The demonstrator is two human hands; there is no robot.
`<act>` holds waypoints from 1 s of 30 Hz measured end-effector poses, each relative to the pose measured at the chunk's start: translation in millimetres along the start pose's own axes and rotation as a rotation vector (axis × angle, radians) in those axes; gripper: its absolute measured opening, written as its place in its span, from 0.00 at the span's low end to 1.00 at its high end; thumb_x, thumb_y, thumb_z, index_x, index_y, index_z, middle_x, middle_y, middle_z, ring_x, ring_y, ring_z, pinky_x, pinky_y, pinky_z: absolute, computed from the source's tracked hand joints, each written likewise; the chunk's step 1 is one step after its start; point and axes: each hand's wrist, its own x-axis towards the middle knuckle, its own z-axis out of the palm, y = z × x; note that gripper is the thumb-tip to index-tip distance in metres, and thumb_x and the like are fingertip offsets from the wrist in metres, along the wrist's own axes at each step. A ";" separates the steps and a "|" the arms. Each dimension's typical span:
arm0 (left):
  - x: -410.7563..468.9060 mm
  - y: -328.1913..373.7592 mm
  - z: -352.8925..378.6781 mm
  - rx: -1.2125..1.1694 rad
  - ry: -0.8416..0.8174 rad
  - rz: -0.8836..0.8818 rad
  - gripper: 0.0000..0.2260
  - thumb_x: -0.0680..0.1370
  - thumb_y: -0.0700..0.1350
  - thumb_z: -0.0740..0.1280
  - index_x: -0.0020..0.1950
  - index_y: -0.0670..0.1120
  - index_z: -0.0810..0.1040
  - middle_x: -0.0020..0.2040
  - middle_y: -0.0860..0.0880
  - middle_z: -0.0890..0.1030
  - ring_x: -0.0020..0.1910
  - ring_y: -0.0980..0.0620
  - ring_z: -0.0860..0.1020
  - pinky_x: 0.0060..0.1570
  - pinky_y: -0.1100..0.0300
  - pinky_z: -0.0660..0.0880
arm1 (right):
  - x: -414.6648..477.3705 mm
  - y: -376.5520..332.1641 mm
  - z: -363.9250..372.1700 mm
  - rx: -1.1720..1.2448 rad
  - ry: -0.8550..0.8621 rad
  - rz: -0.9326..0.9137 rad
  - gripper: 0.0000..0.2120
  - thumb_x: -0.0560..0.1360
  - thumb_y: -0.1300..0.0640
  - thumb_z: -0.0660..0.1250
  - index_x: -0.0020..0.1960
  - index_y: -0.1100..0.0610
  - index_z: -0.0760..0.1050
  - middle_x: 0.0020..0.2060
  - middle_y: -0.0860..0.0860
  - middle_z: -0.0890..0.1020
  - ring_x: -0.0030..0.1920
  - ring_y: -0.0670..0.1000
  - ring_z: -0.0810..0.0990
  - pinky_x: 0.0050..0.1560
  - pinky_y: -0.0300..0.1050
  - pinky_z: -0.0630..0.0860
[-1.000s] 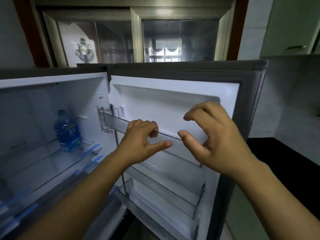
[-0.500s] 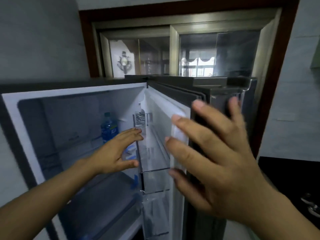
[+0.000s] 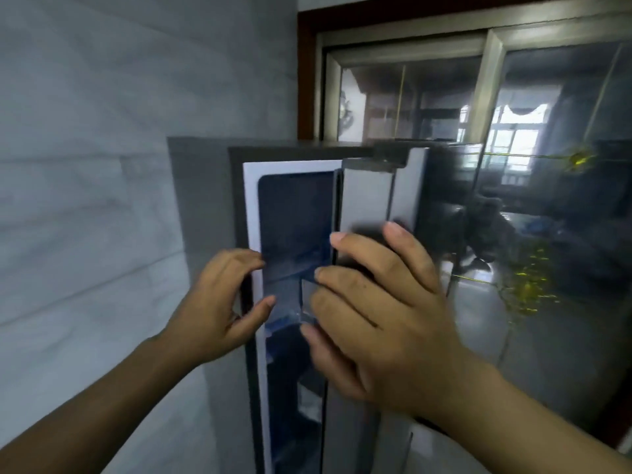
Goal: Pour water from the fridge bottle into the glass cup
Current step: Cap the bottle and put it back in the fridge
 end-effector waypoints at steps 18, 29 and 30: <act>-56.0 -77.6 16.1 -0.284 -0.078 -0.300 0.30 0.78 0.59 0.67 0.76 0.50 0.65 0.73 0.54 0.69 0.69 0.64 0.66 0.69 0.73 0.63 | 5.1 -11.7 176.9 -0.020 0.038 -0.202 0.15 0.72 0.48 0.61 0.51 0.57 0.77 0.66 0.57 0.74 0.79 0.56 0.58 0.74 0.70 0.47; -63.4 -44.6 57.8 -0.367 -0.102 -0.345 0.50 0.71 0.76 0.60 0.83 0.53 0.40 0.84 0.52 0.39 0.82 0.55 0.41 0.75 0.60 0.47 | 2.4 -43.4 141.2 -0.030 -0.241 0.010 0.14 0.75 0.56 0.67 0.57 0.61 0.81 0.70 0.60 0.74 0.76 0.61 0.62 0.72 0.74 0.57; -65.6 -40.8 58.3 -0.365 -0.111 -0.351 0.50 0.72 0.74 0.61 0.83 0.52 0.40 0.84 0.51 0.39 0.82 0.55 0.41 0.76 0.59 0.47 | -1.0 -48.5 136.4 -0.014 -0.275 0.042 0.14 0.74 0.57 0.68 0.58 0.61 0.81 0.71 0.60 0.73 0.76 0.61 0.62 0.72 0.73 0.58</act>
